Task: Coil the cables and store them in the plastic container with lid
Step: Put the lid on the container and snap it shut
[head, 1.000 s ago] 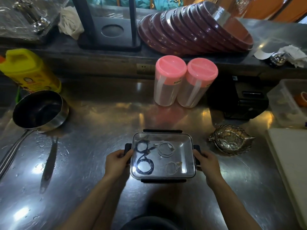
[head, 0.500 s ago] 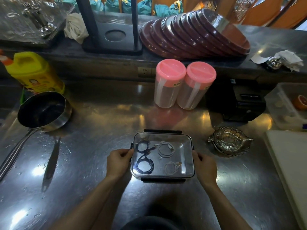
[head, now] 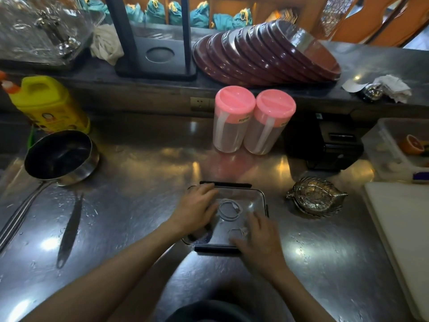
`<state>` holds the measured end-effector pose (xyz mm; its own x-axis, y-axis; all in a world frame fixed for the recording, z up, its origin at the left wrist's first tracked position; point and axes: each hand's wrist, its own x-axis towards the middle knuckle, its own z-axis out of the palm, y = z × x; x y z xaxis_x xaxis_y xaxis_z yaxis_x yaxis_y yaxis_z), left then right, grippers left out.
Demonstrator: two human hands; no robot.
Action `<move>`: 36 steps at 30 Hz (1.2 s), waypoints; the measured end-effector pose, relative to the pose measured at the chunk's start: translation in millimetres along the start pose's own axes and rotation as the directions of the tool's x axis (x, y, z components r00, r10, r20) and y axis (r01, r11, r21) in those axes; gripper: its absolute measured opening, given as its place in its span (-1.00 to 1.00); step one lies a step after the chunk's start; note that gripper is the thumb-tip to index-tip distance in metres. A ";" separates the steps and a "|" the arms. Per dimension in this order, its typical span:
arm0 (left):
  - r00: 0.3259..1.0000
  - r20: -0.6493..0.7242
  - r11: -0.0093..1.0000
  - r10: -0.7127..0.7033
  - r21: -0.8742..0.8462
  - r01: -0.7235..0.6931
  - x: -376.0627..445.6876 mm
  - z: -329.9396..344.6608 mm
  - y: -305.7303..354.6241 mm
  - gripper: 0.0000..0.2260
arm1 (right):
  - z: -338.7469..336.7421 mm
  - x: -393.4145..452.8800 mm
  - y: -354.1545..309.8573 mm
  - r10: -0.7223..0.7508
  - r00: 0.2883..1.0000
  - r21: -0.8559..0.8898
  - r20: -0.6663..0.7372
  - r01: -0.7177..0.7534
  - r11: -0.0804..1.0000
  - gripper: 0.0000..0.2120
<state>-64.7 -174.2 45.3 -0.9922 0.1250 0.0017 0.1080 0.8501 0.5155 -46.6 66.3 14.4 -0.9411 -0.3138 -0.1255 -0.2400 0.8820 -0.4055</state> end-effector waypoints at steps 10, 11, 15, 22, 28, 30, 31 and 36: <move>0.955 0.288 0.980 -0.068 0.199 0.010 47.7 5.5 0.6 -0.37 | 21.9 -25.7 27.7 -0.144 0.982 -0.208 0.124 0.168 0.964 -0.13; 0.952 0.297 0.981 -0.074 0.193 0.016 50.4 4.6 1.5 -0.36 | 21.9 -25.6 29.2 -0.159 0.981 -0.206 0.111 0.179 0.962 -0.15; 0.937 0.335 0.987 -0.102 0.155 0.052 57.3 3.5 4.3 -0.39 | 19.7 -23.4 28.4 -0.159 0.984 -0.180 0.078 0.171 0.969 -0.17; 0.921 0.370 0.989 -0.120 0.123 0.079 67.8 4.9 -3.7 -0.53 | 21.2 -17.8 29.8 -0.212 0.977 -0.246 0.036 0.215 0.945 -0.19; 0.960 0.237 0.980 -0.147 0.169 0.109 72.4 6.6 -4.5 -0.61 | 18.0 0.8 25.7 -0.231 0.973 -0.234 0.024 0.230 0.945 -0.18; 0.968 0.201 0.975 -0.149 0.193 0.110 80.4 4.1 -6.5 -0.62 | 15.4 12.2 22.3 -0.229 0.973 -0.227 0.011 0.225 0.948 -0.17; 0.968 0.200 0.975 -0.149 0.193 0.110 85.2 2.5 -7.9 -0.61 | 14.8 17.1 20.7 -0.227 0.974 -0.233 0.009 0.223 0.947 -0.17; 0.968 0.198 0.978 -0.155 0.171 0.122 109.0 2.2 -21.4 -0.57 | 9.5 41.2 16.4 -0.204 0.978 -0.206 0.035 0.206 0.957 -0.17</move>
<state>-175.0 -177.6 32.5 -0.9645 0.0902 -0.2483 -0.0048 0.9337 0.3579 -87.1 64.5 -6.0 -0.8638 -0.4988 -0.0716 -0.4727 0.8513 -0.2277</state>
